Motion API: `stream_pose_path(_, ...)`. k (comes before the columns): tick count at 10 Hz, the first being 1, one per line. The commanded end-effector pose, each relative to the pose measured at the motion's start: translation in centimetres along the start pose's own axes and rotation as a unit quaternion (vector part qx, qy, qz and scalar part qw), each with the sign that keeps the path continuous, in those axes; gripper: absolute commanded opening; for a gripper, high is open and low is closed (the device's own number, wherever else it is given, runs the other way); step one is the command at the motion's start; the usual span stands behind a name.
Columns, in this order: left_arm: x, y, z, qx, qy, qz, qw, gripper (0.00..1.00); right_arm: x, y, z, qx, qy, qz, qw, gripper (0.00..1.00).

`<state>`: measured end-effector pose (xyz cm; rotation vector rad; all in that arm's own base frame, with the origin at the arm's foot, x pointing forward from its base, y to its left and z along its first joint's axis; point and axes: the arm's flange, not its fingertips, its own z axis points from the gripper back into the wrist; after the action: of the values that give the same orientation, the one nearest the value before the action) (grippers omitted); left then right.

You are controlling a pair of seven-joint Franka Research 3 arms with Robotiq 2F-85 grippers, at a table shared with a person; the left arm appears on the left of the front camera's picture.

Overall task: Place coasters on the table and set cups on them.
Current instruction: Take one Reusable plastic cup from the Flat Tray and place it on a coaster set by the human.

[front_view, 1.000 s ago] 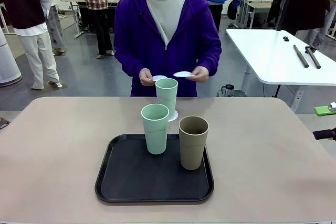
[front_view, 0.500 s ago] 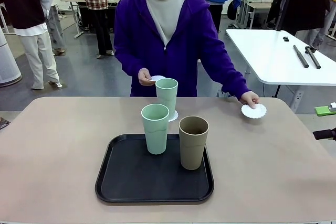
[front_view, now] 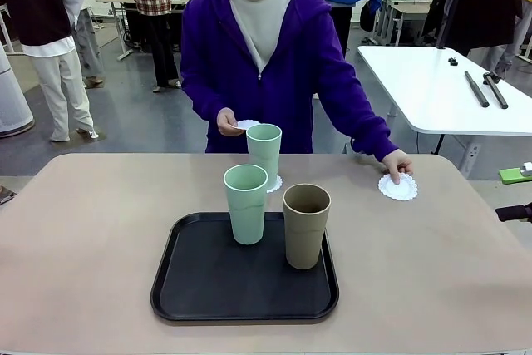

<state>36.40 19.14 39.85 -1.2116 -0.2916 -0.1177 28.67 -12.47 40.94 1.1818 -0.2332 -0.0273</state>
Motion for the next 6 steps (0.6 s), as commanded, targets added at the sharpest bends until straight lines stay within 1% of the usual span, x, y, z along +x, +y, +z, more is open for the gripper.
stream_pose_path(1, 0.03, -0.02, 0.36, -0.005, 0.000, -0.009, 1.000, 1.00, 0.31, 0.09, -0.11, 0.012, -0.006, 0.006, 1.000, 1.00)
stream_pose_path(6, 0.03, -0.02, 0.36, -0.005, 0.000, -0.009, 1.000, 1.00, 0.31, 0.09, -0.11, 0.012, -0.006, 0.006, 1.000, 1.00)
